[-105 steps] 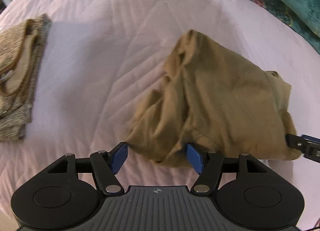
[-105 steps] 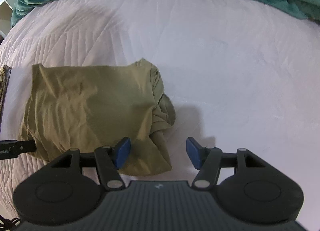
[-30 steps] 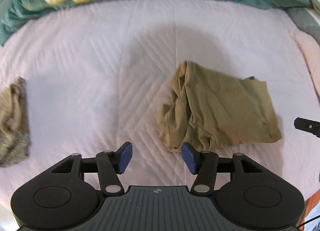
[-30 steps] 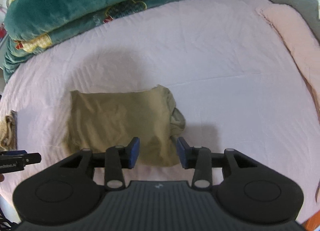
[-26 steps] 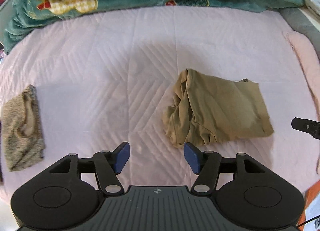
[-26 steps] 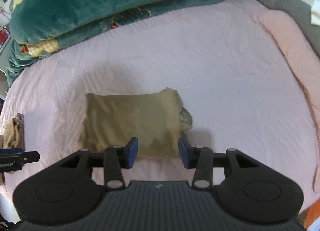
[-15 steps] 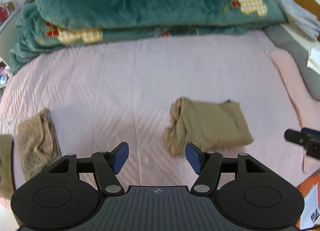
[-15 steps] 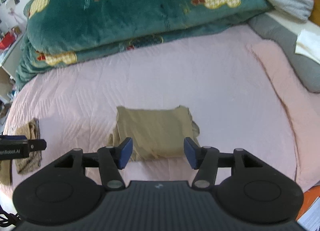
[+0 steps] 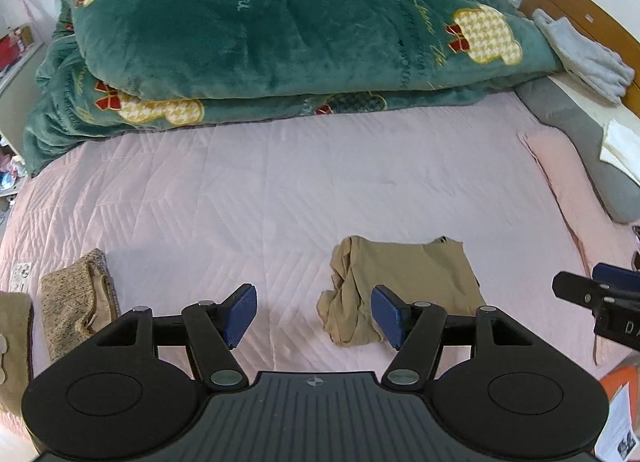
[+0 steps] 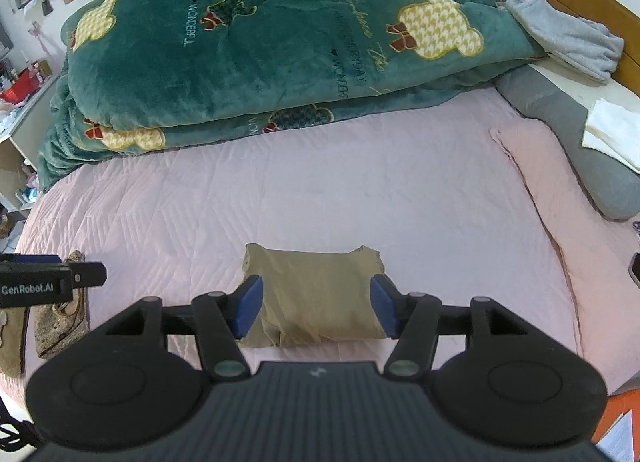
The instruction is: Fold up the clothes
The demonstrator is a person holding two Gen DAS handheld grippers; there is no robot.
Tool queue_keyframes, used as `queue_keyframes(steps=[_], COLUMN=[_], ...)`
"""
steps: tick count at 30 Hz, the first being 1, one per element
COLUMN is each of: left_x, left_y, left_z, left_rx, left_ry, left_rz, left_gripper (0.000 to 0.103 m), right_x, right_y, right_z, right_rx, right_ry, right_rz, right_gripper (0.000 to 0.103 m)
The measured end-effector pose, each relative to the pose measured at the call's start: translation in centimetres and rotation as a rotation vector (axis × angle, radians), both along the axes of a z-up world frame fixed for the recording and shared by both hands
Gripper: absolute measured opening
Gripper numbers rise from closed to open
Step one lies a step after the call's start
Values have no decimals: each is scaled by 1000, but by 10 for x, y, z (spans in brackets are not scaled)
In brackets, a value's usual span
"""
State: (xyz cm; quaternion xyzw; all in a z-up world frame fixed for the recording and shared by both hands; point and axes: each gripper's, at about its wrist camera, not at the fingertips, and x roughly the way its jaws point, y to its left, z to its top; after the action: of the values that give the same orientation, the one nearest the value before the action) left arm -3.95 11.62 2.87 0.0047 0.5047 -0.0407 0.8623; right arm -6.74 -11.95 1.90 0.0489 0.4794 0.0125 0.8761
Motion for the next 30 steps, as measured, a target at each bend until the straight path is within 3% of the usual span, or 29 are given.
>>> queue_keyframes(steps=[30], left_x=[3], left_y=[-59], left_z=[-27], left_rx=[73], left_ry=[75], left_rz=[195], left_gripper=[66], right_x=[49], right_y=[-65], right_z=[-29], right_rx=[43], right_ry=[14], right_rz=[191], right_gripper=[60])
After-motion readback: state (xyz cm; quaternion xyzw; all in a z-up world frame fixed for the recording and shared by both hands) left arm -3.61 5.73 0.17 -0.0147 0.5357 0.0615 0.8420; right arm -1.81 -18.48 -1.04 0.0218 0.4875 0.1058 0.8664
